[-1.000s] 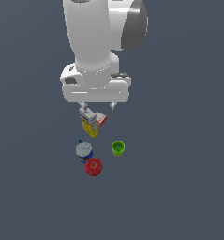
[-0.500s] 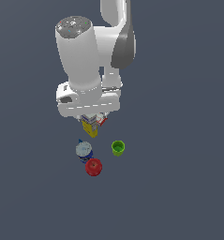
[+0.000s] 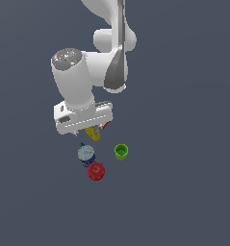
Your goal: Pick up a designated object from a clutter of objects.
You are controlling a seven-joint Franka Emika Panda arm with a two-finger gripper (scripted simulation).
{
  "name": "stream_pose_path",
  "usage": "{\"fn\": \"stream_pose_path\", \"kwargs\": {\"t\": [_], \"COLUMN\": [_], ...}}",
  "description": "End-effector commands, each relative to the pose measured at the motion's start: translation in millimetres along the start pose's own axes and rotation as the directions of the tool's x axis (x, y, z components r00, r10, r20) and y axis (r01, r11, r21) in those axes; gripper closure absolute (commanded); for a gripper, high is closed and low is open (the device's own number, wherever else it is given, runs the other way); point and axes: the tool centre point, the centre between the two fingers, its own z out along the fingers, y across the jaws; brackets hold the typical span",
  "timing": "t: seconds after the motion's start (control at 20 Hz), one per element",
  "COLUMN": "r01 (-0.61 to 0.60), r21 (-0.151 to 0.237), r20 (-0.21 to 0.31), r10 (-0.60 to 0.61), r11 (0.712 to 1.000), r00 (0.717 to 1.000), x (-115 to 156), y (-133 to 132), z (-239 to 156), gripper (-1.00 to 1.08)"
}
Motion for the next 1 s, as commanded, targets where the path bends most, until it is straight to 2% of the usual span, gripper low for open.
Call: {"fn": "stream_pose_path", "kwargs": {"t": [0.0, 0.5, 0.95], "r01": [0.049, 0.229, 0.318], "r21": [-0.001, -0.007, -0.012], "r20": [-0.002, -0.004, -0.004], "r10": [-0.049, -0.229, -0.318], "r11": [0.999, 0.973, 0.948], "r00": [0.999, 0.973, 0.948], "x": [-2.9, -18.6, -29.4], "y": [7.8, 35.0, 47.5], "z": [14.3, 67.8, 95.0], "gripper": [-0.92, -0.92, -0.92]}}
